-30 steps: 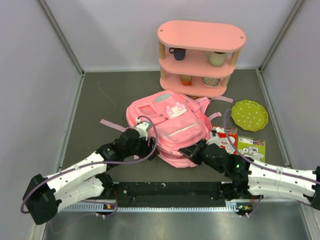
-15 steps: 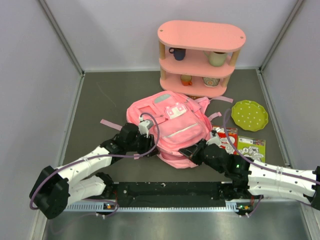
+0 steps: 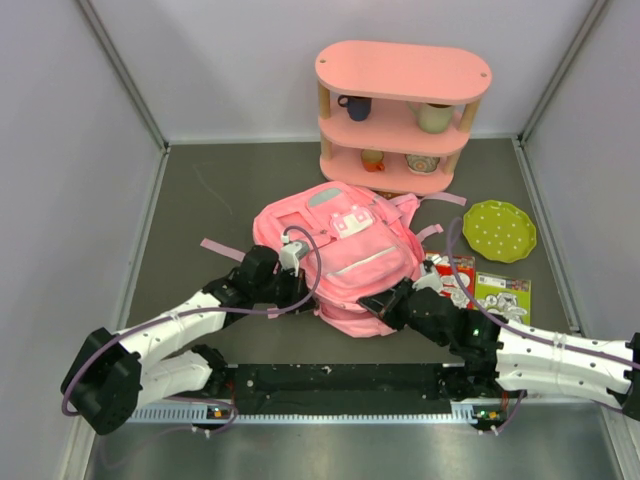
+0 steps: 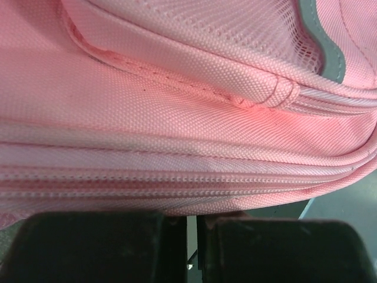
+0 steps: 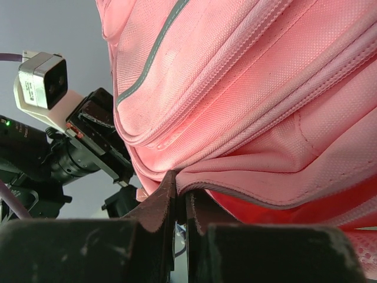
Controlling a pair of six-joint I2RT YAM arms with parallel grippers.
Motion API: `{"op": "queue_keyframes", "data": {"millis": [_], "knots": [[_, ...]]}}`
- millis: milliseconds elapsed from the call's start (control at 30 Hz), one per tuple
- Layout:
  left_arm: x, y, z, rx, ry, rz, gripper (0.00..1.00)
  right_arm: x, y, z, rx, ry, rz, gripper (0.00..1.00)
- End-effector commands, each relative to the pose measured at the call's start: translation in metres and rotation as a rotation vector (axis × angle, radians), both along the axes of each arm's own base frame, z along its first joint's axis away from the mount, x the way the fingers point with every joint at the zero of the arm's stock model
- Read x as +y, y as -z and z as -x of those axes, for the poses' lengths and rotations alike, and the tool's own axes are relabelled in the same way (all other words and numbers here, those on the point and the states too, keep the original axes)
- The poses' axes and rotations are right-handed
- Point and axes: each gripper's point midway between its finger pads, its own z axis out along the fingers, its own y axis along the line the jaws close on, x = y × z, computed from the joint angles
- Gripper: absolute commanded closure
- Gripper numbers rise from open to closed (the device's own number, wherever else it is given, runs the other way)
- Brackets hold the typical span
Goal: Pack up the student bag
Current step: Unzip the student bag at the center of the board.
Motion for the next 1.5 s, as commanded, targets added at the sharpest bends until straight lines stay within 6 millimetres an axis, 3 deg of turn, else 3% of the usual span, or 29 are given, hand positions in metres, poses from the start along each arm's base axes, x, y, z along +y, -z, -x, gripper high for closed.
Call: {"op": "queue_keyframes", "data": {"millis": [0, 233, 267, 600, 700, 733, 767, 800, 867, 900, 967, 1000, 1033, 1067, 1100, 1133, 1167, 1200, 1233, 1267, 1300, 1333, 1367, 1433, 1467], "knots": [[-0.001, -0.003, 0.001, -0.020, 0.010, 0.010, 1.00, 0.006, -0.048, -0.013, -0.075, 0.045, -0.138, 1.00], [0.018, -0.008, -0.011, -0.078, -0.108, -0.050, 1.00, 0.004, -0.049, -0.013, -0.076, 0.051, -0.148, 1.00], [0.032, -0.001, -0.019, -0.086, -0.185, -0.116, 1.00, 0.004, -0.048, -0.014, -0.075, 0.054, -0.145, 1.00], [0.088, 0.009, -0.046, -0.103, -0.485, -0.371, 1.00, 0.004, -0.051, -0.014, -0.076, 0.055, -0.150, 1.00], [0.082, 0.003, -0.046, -0.097, -0.469, -0.352, 1.00, 0.005, -0.052, -0.014, -0.082, 0.050, -0.147, 1.00], [0.074, -0.001, -0.043, -0.088, -0.439, -0.318, 0.96, 0.005, -0.052, -0.014, -0.086, 0.048, -0.142, 1.00], [0.071, -0.005, -0.041, -0.088, -0.423, -0.297, 0.85, 0.006, -0.055, -0.014, -0.092, 0.046, -0.142, 1.00], [0.068, -0.014, -0.040, -0.101, -0.417, -0.260, 0.67, 0.007, -0.058, -0.015, -0.100, 0.043, -0.139, 1.00], [0.064, -0.027, -0.033, -0.097, -0.404, -0.201, 0.47, 0.009, -0.063, -0.016, -0.132, 0.025, -0.110, 1.00], [0.063, -0.045, -0.030, -0.129, -0.409, -0.144, 0.32, 0.014, -0.072, -0.016, -0.146, 0.006, -0.101, 1.00], [0.062, -0.068, -0.023, -0.143, -0.406, -0.074, 0.22, 0.020, -0.075, -0.016, -0.188, -0.036, -0.036, 1.00], [0.064, -0.085, -0.020, -0.174, -0.415, -0.029, 0.19, 0.027, -0.092, -0.015, -0.211, -0.066, -0.047, 1.00], [0.066, -0.102, -0.020, -0.200, -0.426, 0.001, 0.12, 0.035, -0.086, -0.016, -0.244, -0.106, 0.022, 1.00], [0.070, -0.106, -0.015, -0.194, -0.430, -0.005, 0.11, 0.041, -0.089, -0.016, -0.261, -0.133, 0.041, 1.00], [0.078, -0.116, -0.017, -0.222, -0.468, -0.005, 0.11, 0.052, -0.110, -0.013, -0.285, -0.178, 0.021, 1.00], [0.083, -0.131, -0.017, -0.241, -0.489, 0.004, 0.11, 0.064, -0.098, -0.016, -0.294, -0.225, 0.095, 1.00], [0.094, -0.138, -0.021, -0.260, -0.552, -0.015, 0.11, 0.073, -0.102, -0.015, -0.300, -0.257, 0.106, 1.00], [0.105, -0.137, -0.017, -0.253, -0.578, -0.053, 0.11, 0.088, -0.118, -0.008, -0.316, -0.322, 0.077, 1.00], [0.111, -0.154, -0.018, -0.285, -0.610, -0.034, 0.11, 0.097, -0.119, -0.007, -0.340, -0.363, 0.093, 1.00], [0.119, -0.161, -0.019, -0.299, -0.650, -0.036, 0.10, 0.108, -0.106, -0.007, -0.318, -0.396, 0.125, 0.95], [0.131, -0.170, -0.019, -0.329, -0.702, -0.040, 0.09, 0.115, -0.111, -0.006, -0.319, -0.415, 0.123, 0.89], [0.135, -0.173, -0.020, -0.344, -0.713, -0.045, 0.07, 0.118, -0.104, -0.008, -0.314, -0.423, 0.147, 0.80], [0.137, -0.178, -0.019, -0.359, -0.719, -0.035, 0.06, 0.116, -0.102, -0.008, -0.317, -0.427, 0.166, 0.61], [0.136, -0.176, -0.017, -0.359, -0.696, -0.048, 0.06, 0.100, -0.100, -0.011, -0.326, -0.398, 0.234, 0.33], [0.132, -0.172, -0.015, -0.345, -0.668, -0.048, 0.06, 0.083, -0.092, -0.018, -0.332, -0.354, 0.317, 0.28]]}}
